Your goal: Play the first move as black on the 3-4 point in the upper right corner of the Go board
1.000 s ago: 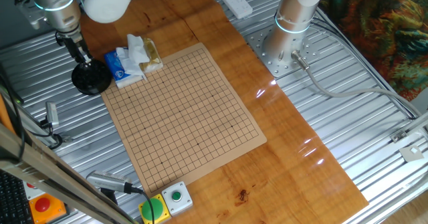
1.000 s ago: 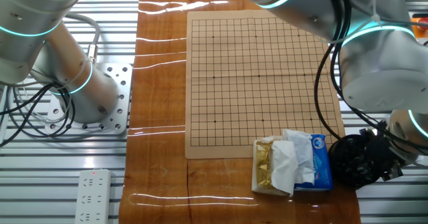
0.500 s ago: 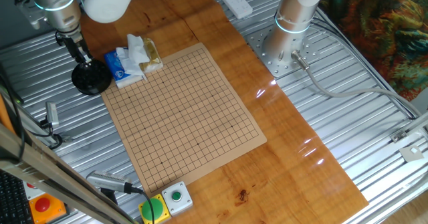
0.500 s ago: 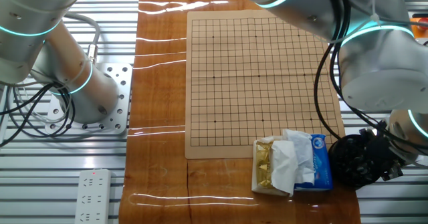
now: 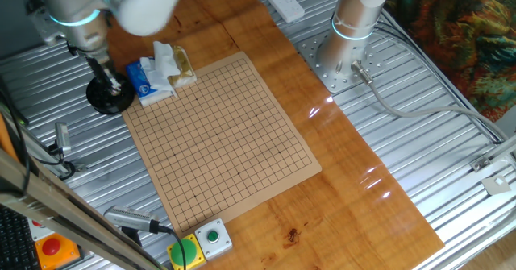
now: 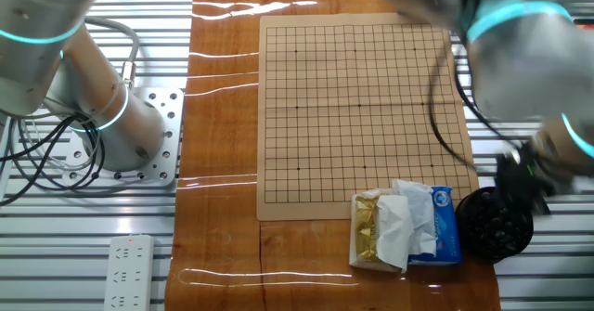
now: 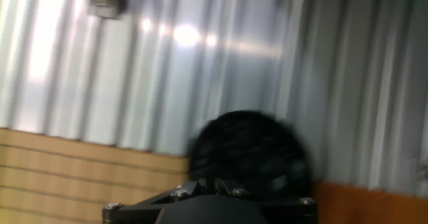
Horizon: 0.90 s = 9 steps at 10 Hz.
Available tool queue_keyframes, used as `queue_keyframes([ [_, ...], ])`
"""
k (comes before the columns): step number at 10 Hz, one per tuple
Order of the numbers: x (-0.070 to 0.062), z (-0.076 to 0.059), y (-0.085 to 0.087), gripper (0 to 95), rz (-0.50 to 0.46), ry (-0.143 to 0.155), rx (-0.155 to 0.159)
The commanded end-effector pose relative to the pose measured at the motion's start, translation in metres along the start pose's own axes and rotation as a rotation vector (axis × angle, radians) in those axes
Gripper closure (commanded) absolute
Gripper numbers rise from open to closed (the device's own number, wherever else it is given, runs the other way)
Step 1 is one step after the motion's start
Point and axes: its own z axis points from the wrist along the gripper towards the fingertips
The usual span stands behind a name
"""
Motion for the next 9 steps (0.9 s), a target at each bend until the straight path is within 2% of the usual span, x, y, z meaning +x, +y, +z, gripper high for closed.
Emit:
queue_keyframes([
  [1, 0.022, -0.013, 0.083, 95.0, 0.105, -0.006, -0.001],
  [2, 0.028, -0.013, 0.095, 95.0, 0.128, -0.007, 0.001],
  [3, 0.038, -0.011, 0.117, 95.0, 0.165, -0.019, 0.002],
  [4, 0.042, -0.01, 0.124, 95.0, 0.194, -0.023, 0.002],
  [6, 0.042, -0.01, 0.124, 95.0, 0.258, -0.031, 0.004],
  [9, 0.042, -0.01, 0.124, 95.0, 0.293, -0.029, 0.005],
])
